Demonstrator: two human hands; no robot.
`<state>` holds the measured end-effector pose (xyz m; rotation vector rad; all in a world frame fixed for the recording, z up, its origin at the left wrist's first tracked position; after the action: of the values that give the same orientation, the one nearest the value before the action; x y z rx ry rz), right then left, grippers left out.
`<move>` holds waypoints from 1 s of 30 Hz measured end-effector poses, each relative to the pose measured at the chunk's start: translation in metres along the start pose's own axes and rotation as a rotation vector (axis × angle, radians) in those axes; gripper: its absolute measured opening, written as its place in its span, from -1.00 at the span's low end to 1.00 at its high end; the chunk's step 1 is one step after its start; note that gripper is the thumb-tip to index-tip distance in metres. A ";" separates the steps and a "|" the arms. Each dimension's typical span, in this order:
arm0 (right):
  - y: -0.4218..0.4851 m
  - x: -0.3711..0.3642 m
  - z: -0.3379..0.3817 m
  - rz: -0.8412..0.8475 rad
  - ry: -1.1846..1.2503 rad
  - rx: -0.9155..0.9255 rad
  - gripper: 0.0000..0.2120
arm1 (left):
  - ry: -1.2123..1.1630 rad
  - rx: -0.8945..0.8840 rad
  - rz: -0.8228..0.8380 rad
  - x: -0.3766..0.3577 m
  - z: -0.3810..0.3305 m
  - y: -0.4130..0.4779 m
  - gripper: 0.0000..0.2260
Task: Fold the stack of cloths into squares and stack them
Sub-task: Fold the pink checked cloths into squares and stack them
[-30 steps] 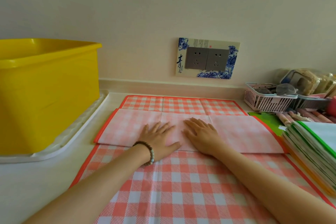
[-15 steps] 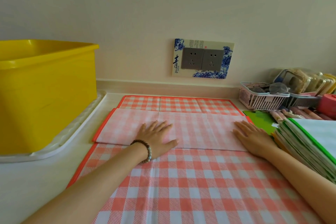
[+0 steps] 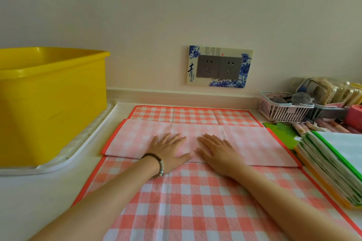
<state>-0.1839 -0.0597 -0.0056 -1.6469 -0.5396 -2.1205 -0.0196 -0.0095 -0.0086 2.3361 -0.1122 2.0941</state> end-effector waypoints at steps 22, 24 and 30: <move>-0.001 0.001 -0.003 0.068 -0.024 -0.018 -0.41 | 0.011 0.305 0.118 0.028 0.089 0.005 -0.18; -0.001 0.001 -0.003 0.068 -0.017 -0.021 -0.41 | 0.025 0.273 0.117 0.038 0.073 0.020 -0.25; -0.001 0.002 -0.003 0.048 0.005 -0.020 -0.42 | -0.139 -0.007 0.017 0.048 0.025 0.080 -0.39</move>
<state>-0.1876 -0.0603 -0.0040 -1.6481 -0.4741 -2.1021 0.0059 -0.0932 0.0328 2.4840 -0.1403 1.9330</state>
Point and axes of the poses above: each hand's wrist, its own y-axis towards the middle knuckle, its own x-axis out of the back of the hand, z = x × y, the point moved 4 cm from there along y, towards the middle knuckle, and after that the axes turned 2 degrees about -x, right-handed, at the moved point
